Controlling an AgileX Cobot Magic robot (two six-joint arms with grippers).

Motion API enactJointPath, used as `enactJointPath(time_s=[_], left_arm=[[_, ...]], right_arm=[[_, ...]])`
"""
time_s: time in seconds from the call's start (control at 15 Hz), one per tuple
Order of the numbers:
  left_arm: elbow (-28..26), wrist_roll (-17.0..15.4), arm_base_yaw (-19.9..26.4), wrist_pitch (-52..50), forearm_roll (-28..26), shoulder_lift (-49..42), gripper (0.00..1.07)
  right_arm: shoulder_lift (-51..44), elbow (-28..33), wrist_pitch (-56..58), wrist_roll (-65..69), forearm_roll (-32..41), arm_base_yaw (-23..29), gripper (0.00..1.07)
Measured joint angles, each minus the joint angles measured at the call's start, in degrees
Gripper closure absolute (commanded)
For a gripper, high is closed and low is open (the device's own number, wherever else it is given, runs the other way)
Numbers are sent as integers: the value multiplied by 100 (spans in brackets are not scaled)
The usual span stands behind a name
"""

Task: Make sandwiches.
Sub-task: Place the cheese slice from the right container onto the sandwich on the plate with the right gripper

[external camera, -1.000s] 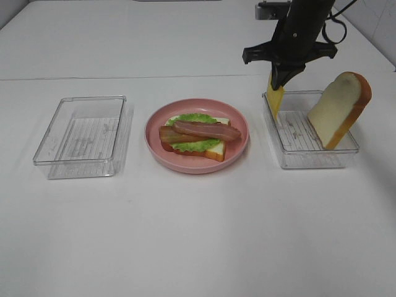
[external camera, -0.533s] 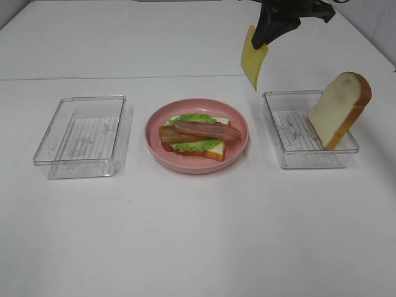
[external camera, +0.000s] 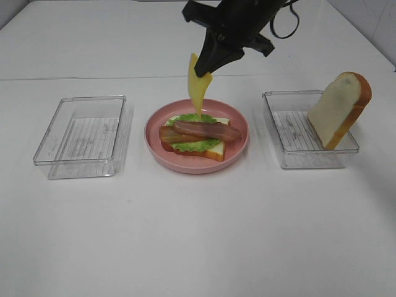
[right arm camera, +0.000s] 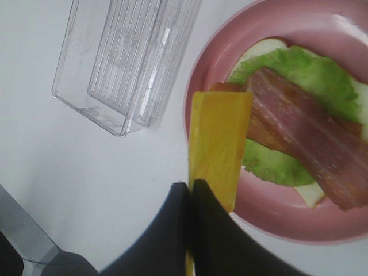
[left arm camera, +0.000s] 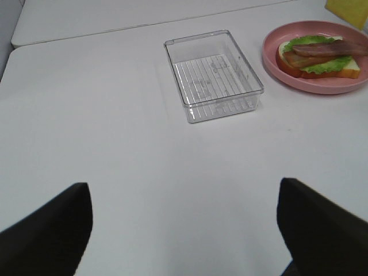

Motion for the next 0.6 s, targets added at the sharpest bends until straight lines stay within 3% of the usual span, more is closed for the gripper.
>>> enactJointPath(time_s=[0.27,0.6], left_arm=[[0,0,0,0,0,0,24],[0,0,0,0,0,0,24]], right_arm=[[447,17,-619,-23,327,378,107],[991,17,-1100,63,201,183,107]])
